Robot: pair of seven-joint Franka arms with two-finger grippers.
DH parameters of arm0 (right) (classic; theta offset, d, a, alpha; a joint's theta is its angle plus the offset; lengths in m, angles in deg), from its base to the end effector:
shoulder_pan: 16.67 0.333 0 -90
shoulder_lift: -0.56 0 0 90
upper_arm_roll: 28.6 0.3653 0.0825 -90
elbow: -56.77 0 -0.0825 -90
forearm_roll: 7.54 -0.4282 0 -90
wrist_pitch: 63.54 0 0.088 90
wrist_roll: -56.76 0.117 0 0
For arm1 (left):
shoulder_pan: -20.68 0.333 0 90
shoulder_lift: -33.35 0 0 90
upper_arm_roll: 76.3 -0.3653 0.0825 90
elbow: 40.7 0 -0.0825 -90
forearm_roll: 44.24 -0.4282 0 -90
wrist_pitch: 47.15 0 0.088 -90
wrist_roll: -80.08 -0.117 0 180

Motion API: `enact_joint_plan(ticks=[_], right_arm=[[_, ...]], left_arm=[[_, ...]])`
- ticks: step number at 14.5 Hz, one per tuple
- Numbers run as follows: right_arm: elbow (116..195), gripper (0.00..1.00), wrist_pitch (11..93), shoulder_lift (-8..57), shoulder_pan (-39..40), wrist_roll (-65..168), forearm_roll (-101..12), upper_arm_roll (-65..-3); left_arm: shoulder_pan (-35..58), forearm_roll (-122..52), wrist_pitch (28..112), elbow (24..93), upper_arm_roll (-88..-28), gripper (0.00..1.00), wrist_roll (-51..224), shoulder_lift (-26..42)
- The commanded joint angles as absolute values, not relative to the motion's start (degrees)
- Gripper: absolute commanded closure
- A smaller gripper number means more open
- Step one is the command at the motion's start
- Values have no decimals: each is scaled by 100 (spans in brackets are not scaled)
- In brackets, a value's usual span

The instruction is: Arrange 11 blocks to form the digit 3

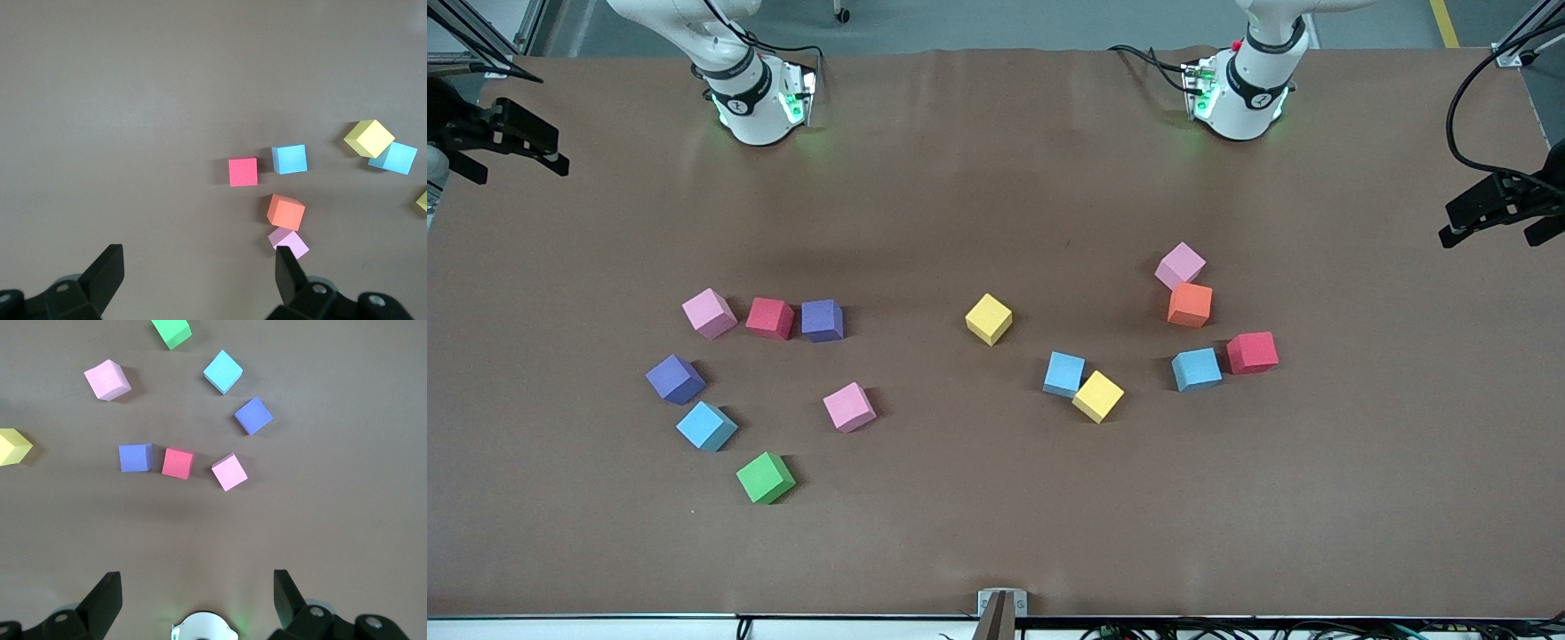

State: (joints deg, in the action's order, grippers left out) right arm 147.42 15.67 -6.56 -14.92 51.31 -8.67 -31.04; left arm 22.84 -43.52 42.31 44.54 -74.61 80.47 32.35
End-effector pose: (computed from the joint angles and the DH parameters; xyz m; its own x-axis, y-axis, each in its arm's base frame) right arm 0.5317 -0.0056 0.7126 0.9935 0.0874 -0.0727 0.0853 -0.9958 -0.0319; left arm 0.6052 0.0037 0.6953 0.9983 0.0149 0.0561 0.0142 -0.9998 0.0134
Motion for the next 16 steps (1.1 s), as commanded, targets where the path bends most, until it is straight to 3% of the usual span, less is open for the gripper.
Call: enact_joint_plan(ticks=[1,10,16], right_arm=[[14844,0,1600,-770,-1447,5061,-877,-3141],[14800,0,1574,-744,-1447,5052,-868,-3133],[14660,0,1548,-691,-1438,5061,-816,-3124]], left_arm=[[2288,-4477,4110,4438,-7428,0,8052,3291],[2332,-4319,4101,4420,-7446,0,8123,3221],[2253,-4345,4092,4543,-7437,0,8193,2642]])
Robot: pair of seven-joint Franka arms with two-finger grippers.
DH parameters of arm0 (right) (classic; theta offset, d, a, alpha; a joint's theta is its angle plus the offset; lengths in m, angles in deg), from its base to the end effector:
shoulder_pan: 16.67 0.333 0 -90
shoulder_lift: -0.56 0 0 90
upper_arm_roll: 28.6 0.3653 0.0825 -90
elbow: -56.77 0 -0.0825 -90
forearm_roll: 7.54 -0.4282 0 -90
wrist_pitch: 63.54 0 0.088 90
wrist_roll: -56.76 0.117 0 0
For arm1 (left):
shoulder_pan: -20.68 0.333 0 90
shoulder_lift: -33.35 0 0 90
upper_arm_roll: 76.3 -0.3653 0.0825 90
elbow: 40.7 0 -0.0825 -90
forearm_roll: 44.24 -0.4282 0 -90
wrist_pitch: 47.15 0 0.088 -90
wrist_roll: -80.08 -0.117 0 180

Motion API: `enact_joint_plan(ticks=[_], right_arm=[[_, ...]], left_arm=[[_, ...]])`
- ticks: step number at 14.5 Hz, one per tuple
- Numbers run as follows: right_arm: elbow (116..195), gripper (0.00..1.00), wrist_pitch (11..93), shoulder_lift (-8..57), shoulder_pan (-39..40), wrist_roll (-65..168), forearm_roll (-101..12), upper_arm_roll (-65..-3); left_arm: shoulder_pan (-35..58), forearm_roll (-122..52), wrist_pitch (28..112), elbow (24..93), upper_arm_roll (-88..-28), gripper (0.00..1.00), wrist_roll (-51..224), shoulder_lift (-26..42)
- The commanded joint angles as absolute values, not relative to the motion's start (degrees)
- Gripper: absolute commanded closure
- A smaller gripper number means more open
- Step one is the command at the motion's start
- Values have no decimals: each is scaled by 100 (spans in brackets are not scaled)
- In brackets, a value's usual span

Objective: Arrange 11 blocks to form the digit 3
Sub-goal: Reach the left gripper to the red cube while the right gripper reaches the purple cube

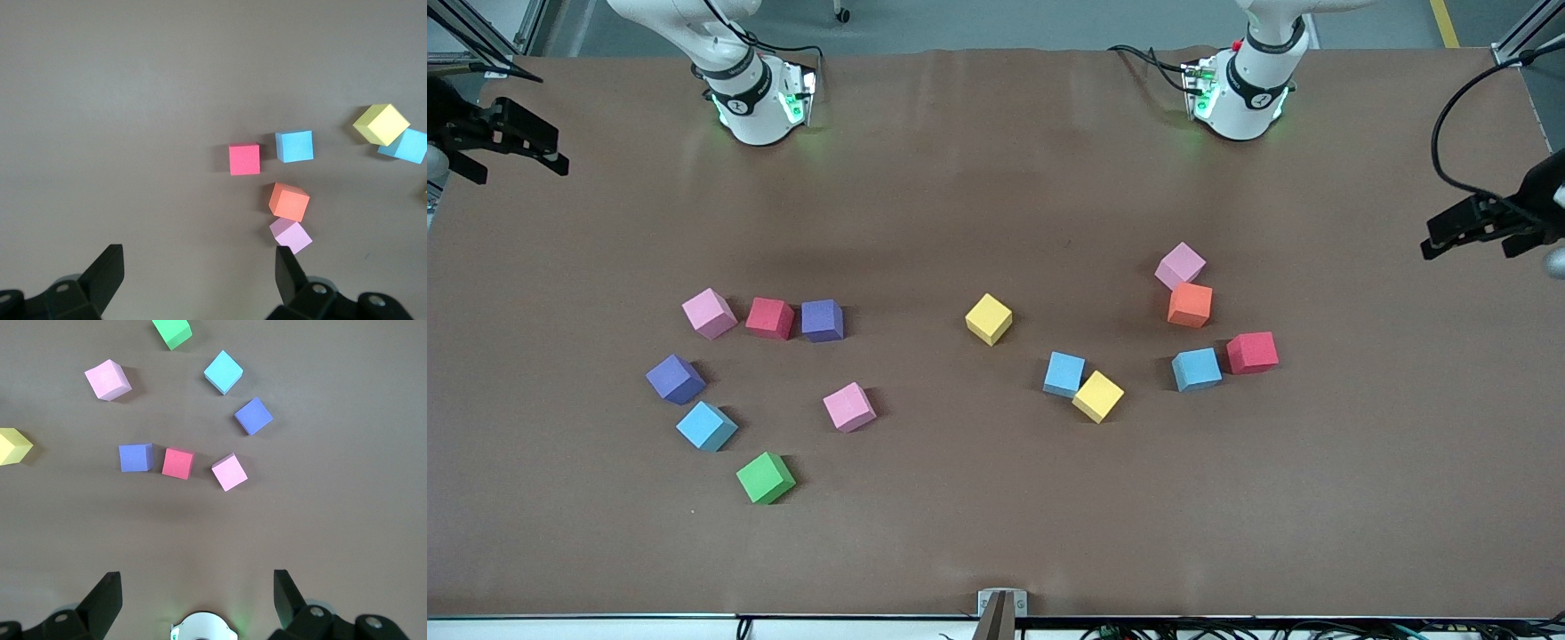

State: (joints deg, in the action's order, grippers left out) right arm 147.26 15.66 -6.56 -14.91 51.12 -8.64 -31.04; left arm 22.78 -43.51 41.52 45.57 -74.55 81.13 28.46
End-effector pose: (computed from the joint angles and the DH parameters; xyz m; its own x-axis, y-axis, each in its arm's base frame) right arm 0.5317 -0.0056 0.7140 0.9934 0.0908 -0.0700 0.0887 -0.9956 -0.0314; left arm 0.6259 0.0032 0.6431 0.9988 0.0241 -0.0437 0.0248 -0.9996 0.0145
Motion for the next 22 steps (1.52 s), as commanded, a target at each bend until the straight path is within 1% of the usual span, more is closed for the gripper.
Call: enact_joint_plan(ticks=[1,4,6,7,9,11,14,18,19,22], right_arm=[[14590,0,1548,-639,-1438,5061,-807,-3124],[14589,0,1609,-525,-1517,5078,-824,-3133],[14554,0,1557,132,-1544,5070,-816,-3133],[14432,0,1556,344,-1561,5052,-816,-3141],[14378,0,1591,407,-1658,4938,-807,-3141],[14360,0,1670,617,-1658,4929,-780,-3141],[14352,0,1942,1004,-1728,4938,-474,-3141],[14439,0,2224,1067,-1869,5016,-411,-3141],[14544,0,2338,1093,-1921,5069,-420,-3141],[15272,0,3442,1128,-2281,5271,-473,-3141]], left_arm=[[2262,-4345,4118,4552,-7437,0,8202,2501],[2236,-4336,4468,4692,-7437,0,8735,2132],[2104,-4389,4994,5130,-7420,0,9053,2087],[2069,-4433,5336,5419,-7420,0,9159,2087],[2016,-4477,5917,5929,-7420,0,9221,2035],[1972,-4670,6357,6291,-7411,0,9265,1894],[1963,-4679,7007,6704,-7393,0,9318,1727],[1919,-4679,7790,7135,-7305,0,9546,1481],[1875,-4679,7940,7171,-7305,0,9573,1411],[1726,-4679,8309,7232,-7297,0,9731,1077]])
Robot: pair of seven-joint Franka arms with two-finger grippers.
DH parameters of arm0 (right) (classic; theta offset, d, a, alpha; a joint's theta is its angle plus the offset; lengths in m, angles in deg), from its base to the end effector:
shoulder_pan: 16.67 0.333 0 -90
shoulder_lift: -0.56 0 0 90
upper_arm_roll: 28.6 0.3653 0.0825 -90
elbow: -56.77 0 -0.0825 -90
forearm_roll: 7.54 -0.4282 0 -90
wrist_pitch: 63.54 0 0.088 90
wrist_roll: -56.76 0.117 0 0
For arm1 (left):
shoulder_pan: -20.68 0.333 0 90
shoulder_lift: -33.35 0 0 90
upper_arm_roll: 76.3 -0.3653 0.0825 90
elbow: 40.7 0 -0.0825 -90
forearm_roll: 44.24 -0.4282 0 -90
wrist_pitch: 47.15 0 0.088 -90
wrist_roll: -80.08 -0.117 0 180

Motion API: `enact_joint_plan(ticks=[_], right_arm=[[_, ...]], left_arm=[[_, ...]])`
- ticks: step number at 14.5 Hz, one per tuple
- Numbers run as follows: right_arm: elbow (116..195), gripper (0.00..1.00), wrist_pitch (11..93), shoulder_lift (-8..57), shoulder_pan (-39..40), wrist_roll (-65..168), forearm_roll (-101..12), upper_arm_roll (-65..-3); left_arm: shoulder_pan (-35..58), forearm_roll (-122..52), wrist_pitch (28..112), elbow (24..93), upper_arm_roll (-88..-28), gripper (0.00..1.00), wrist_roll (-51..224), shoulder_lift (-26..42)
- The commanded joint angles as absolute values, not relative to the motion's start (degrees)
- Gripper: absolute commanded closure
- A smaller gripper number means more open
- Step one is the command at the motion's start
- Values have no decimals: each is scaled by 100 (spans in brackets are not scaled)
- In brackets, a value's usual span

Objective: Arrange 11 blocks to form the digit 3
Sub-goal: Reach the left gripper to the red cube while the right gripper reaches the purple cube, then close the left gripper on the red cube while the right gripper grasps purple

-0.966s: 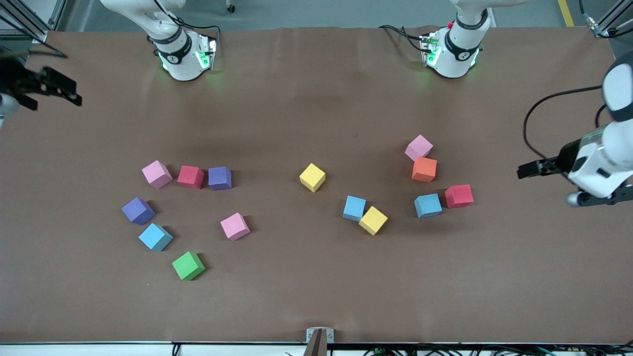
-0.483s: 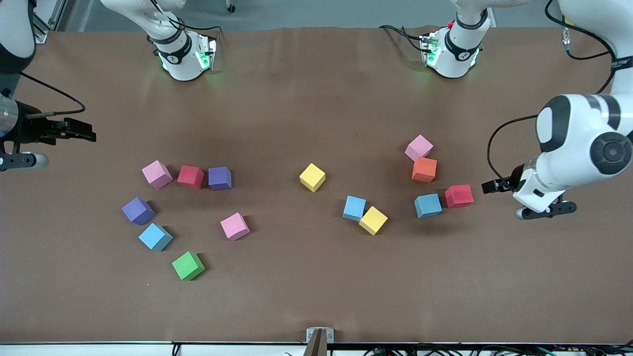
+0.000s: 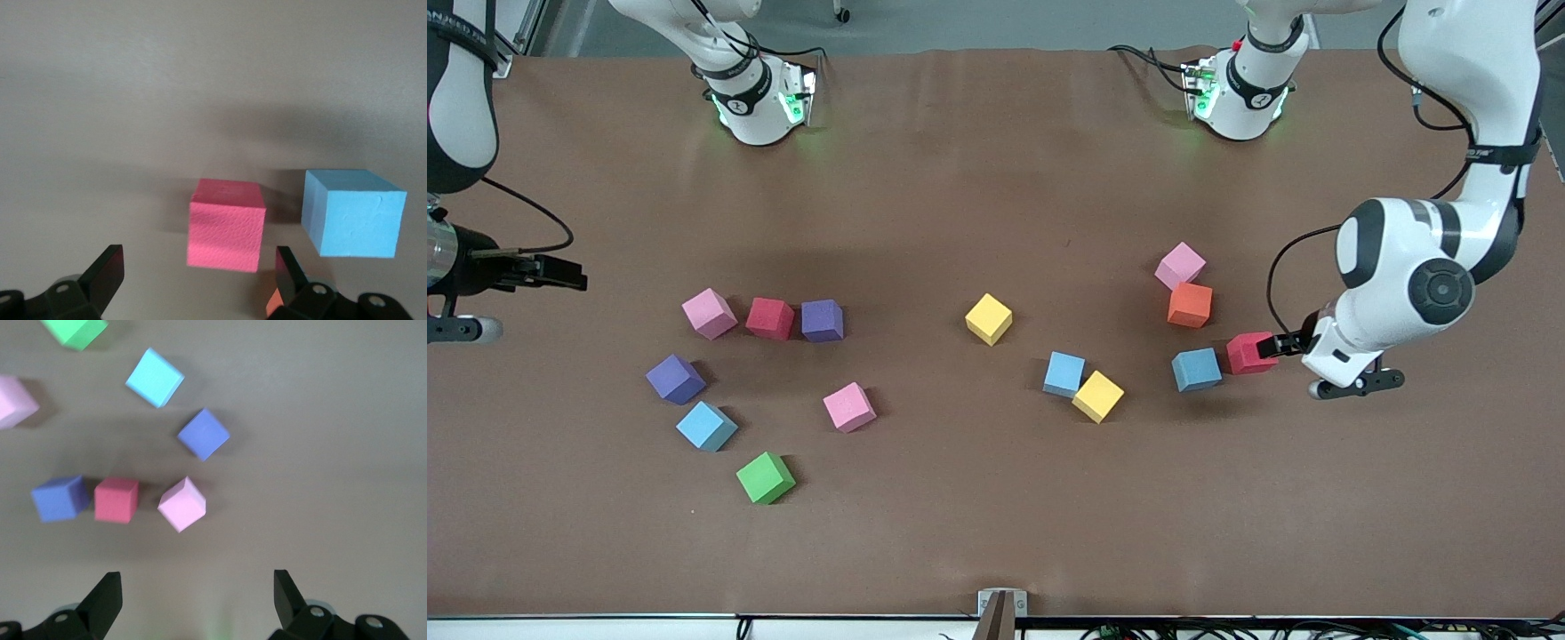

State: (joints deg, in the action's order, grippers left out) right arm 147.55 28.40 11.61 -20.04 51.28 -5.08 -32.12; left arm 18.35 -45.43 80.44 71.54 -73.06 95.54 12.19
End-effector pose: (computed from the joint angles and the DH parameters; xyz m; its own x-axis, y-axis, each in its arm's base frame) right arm 0.6486 -0.0801 0.5387 0.9842 -0.0223 -0.1758 -0.0160 -0.9992 0.0371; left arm 0.6495 -0.0610 0.2847 0.9820 0.1615 -0.0983 0.1601 -0.9869 -0.0217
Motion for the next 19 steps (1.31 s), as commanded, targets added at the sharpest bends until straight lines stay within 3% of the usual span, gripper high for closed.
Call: enact_joint_plan(ticks=[1,7,10,14,16,19], right_arm=[[15466,0,3785,1163,-2352,5472,-481,-3133],[15670,0,4702,2075,-2291,8652,-885,-3107],[15679,0,5115,2603,-2335,8699,-1359,-3115],[15705,0,5510,2841,-2300,8717,-1360,-3115],[15819,0,5783,2904,-2291,8708,-1360,-3115],[16196,0,6659,2921,-2273,8664,-1326,-3115]], left_arm=[[1717,-4679,8406,7294,-7297,0,9731,1041],[1734,-4775,8548,7514,-7288,0,9530,979],[1734,-4811,8775,7532,-7279,0,9511,839],[1752,-4820,8934,7532,-7279,3,9520,698],[1752,-4811,8970,7532,-7279,16,9590,654],[1734,-4811,8970,7514,-7279,54,9669,672]])
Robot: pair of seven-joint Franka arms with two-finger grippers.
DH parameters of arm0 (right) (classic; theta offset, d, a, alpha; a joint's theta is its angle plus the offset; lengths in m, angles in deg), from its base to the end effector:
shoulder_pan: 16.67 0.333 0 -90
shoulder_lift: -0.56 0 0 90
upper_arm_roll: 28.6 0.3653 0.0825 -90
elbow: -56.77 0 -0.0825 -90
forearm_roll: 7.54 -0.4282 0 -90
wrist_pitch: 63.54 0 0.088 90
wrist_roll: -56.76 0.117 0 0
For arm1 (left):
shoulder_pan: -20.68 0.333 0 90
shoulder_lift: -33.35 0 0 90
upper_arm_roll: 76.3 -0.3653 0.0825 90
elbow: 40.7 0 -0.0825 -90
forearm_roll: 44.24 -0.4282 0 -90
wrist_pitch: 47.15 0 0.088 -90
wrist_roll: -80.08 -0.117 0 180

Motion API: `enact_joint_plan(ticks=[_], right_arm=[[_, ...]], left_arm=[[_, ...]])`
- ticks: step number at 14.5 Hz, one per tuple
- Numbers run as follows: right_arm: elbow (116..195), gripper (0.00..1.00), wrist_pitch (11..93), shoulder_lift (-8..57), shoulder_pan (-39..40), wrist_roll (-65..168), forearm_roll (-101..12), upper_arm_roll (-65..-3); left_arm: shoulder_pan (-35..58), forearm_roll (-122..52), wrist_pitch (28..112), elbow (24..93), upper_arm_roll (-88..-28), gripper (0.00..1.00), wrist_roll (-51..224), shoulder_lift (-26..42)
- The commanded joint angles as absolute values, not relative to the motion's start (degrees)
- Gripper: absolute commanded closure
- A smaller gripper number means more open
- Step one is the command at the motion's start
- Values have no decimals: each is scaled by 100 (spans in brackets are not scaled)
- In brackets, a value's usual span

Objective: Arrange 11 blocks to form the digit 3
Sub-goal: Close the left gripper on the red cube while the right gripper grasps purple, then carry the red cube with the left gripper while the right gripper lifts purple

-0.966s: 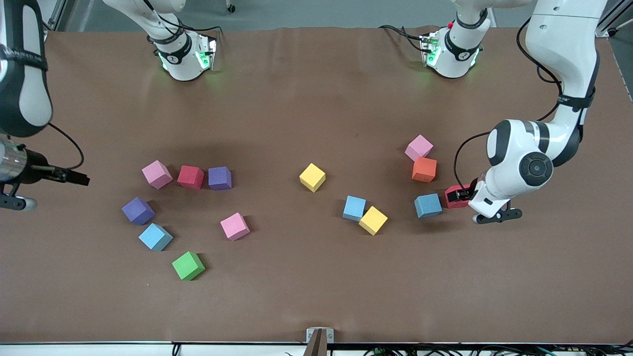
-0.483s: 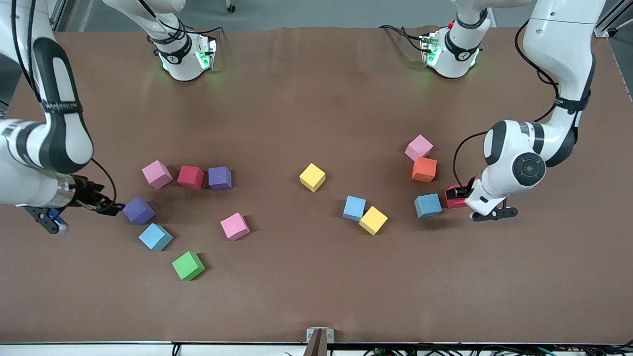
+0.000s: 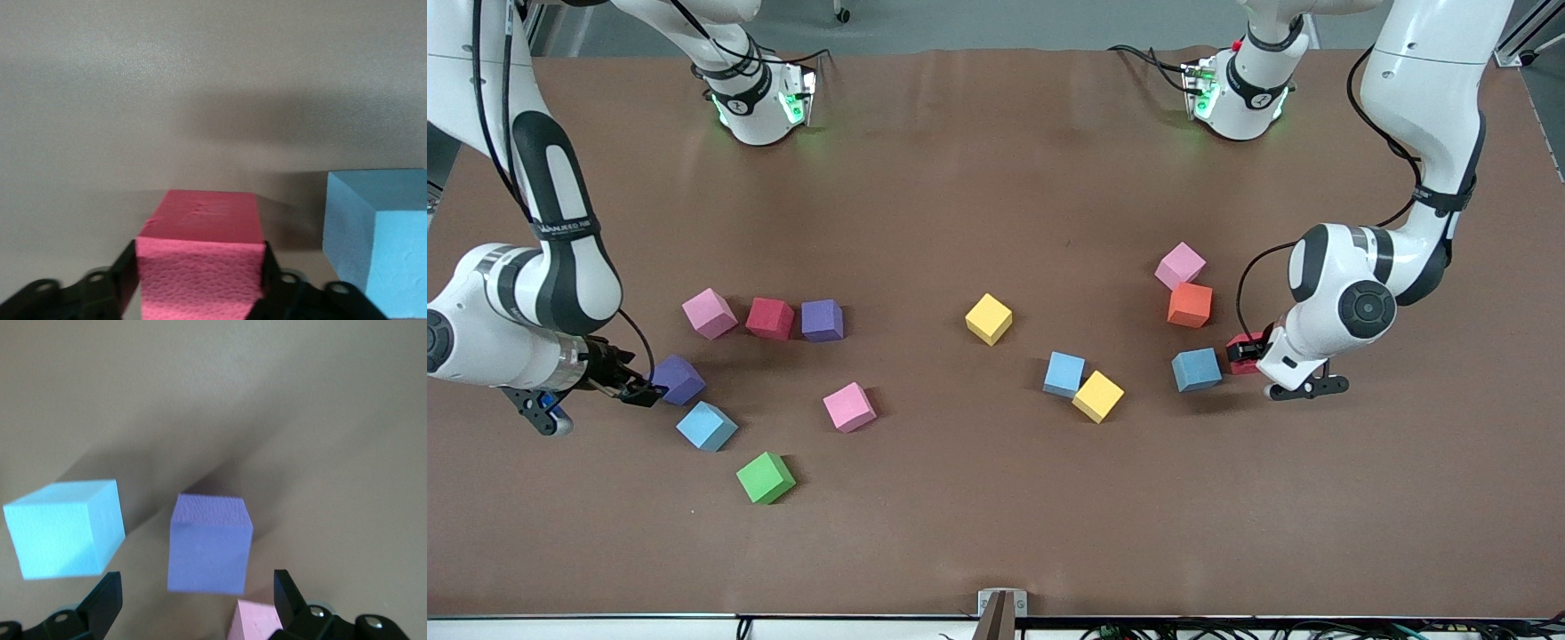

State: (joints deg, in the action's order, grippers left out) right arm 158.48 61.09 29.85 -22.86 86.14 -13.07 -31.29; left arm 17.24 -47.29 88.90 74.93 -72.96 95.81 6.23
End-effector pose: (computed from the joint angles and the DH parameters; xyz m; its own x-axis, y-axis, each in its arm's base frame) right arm 0.6953 -0.1014 0.2669 0.7443 -0.6567 -0.1214 -0.6606 -0.7507 0.0111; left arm 0.6344 -0.0738 0.2036 0.9865 0.1216 -0.1097 0.1182 -0.9923 -0.0368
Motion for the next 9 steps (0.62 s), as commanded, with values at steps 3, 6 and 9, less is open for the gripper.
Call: enact_joint_plan(ticks=[3,6,9], right_arm=[[16443,0,7172,3009,-2194,8655,-1317,-3124],[16583,0,7348,3018,-2185,8664,-1308,-3124],[16829,0,7725,3018,-2115,8655,-1308,-3124]], left_arm=[[1708,-4811,8856,7470,-7270,62,9888,838],[1603,-4802,8165,7400,-7130,62,9968,1399],[1611,-4802,7188,7102,-6490,62,10537,1761]])
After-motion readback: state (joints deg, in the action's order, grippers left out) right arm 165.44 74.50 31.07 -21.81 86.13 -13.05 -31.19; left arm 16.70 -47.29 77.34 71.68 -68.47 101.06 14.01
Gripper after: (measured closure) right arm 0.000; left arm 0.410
